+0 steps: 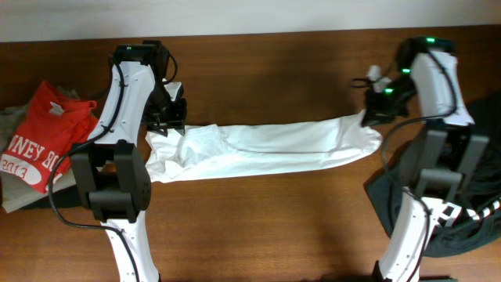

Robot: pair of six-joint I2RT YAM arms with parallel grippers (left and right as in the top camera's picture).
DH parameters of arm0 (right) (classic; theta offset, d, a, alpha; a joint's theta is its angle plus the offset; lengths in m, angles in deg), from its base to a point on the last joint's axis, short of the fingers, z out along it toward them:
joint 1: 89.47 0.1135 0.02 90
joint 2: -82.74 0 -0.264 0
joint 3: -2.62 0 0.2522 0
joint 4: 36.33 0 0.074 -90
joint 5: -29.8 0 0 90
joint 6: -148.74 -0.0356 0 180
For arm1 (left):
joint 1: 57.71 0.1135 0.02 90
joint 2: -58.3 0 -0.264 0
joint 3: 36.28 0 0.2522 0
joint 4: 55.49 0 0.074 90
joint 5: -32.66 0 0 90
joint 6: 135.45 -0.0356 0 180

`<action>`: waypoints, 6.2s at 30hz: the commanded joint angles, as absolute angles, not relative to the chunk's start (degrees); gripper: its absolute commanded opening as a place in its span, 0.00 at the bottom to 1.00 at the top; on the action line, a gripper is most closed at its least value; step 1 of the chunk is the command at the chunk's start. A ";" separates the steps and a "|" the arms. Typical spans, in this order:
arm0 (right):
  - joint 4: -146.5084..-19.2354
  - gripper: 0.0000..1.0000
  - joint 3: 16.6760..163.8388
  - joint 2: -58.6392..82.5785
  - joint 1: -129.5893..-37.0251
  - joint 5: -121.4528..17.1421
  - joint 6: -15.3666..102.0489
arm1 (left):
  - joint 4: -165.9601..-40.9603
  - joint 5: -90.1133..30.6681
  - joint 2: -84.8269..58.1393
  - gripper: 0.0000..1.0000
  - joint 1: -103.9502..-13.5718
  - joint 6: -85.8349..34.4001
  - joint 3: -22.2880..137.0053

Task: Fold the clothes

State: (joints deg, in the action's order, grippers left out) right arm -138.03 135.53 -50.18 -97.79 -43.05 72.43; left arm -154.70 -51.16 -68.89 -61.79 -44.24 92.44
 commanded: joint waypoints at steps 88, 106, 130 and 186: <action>-142.42 0.64 138.05 -48.56 -93.94 -55.97 61.31 | -157.65 -17.66 -99.03 0.01 -67.27 -73.81 112.20; -142.36 0.65 138.05 -48.56 -93.66 -53.43 63.62 | -166.00 -52.61 -92.85 0.99 -53.44 -50.69 139.08; -143.10 0.67 138.05 -48.56 -91.73 -49.02 69.00 | -108.78 -49.15 -58.14 0.99 -71.43 10.55 55.65; -142.27 0.68 138.05 -48.56 -91.73 -48.82 69.02 | -119.43 -39.82 -52.09 0.81 -61.50 -36.09 57.23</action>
State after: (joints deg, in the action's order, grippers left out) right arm -142.22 137.26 -50.05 -91.93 -48.69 68.41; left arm -120.10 -45.07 -48.50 -61.48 -37.07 57.53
